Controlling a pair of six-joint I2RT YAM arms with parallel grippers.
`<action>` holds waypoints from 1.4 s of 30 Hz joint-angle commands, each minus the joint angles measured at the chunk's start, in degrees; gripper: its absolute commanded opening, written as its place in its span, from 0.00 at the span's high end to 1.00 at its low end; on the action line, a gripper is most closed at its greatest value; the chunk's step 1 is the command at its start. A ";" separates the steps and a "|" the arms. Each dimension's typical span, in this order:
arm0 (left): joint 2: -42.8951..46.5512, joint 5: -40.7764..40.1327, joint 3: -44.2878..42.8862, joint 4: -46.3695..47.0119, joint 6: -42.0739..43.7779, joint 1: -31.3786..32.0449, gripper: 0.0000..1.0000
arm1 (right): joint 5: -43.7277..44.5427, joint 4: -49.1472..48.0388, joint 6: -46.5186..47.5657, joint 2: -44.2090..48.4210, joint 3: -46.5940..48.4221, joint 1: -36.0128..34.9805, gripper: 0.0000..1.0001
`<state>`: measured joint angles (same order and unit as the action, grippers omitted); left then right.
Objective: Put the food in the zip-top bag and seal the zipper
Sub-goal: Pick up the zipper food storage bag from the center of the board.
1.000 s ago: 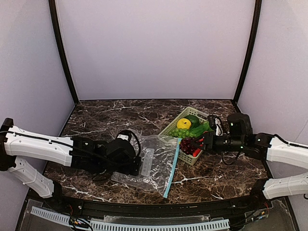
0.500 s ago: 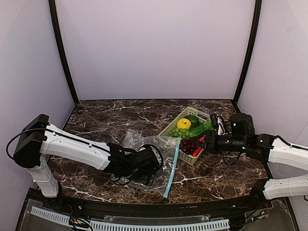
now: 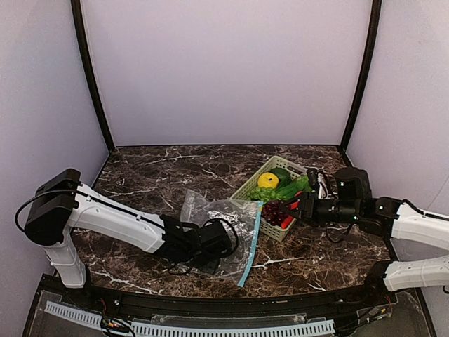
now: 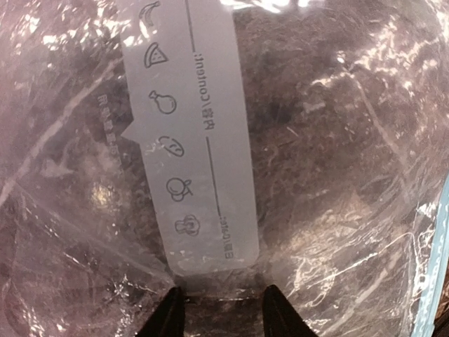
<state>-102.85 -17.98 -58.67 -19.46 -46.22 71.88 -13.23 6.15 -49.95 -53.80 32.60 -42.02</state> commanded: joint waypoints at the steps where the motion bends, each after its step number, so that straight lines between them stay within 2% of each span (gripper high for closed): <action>1: -0.08 0.71 1.67 1.32 -0.17 -0.16 0.67 | -0.81 -0.05 0.71 1.10 -1.75 -0.43 0.44; 5: -0.09 0.99 2.30 1.77 -0.62 -0.15 0.78 | -4.16 -2.54 1.45 2.73 -4.63 -0.72 0.44; 7: 0.04 1.26 2.64 2.29 -0.70 -0.16 0.87 | -4.89 -3.43 1.61 3.52 -6.19 -1.52 0.44; 13: 1.02 2.64 4.05 5.44 0.10 -0.16 0.99 | -2.59 -4.36 0.89 2.29 -8.52 -5.56 0.45; 21: 3.47 2.67 4.36 6.59 2.28 -0.14 0.99 | 3.26 -12.67 -1.30 -9.65 -7.95 -13.03 0.48; 29: 6.52 2.73 5.44 7.19 2.34 -0.16 0.99 | 5.50 -22.14 -1.94 -19.57 -7.12 -14.55 0.51; 35: 8.49 3.14 5.55 7.39 2.46 -0.15 0.90 | 5.61 -26.28 0.53 -26.56 -3.83 -14.67 0.54; 38: 9.49 2.89 5.53 6.98 2.44 -0.16 0.82 | 5.35 -27.75 0.91 -28.98 -2.64 -14.74 0.55; 42: 10.93 2.60 5.94 6.77 1.81 -0.16 0.76 | 5.18 -29.50 0.56 -31.77 -2.12 -14.76 0.60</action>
<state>-95.11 -15.25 -53.95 -11.97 -44.01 71.83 -7.86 -19.75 -50.06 -83.15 29.30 -56.23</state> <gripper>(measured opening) 0.216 0.410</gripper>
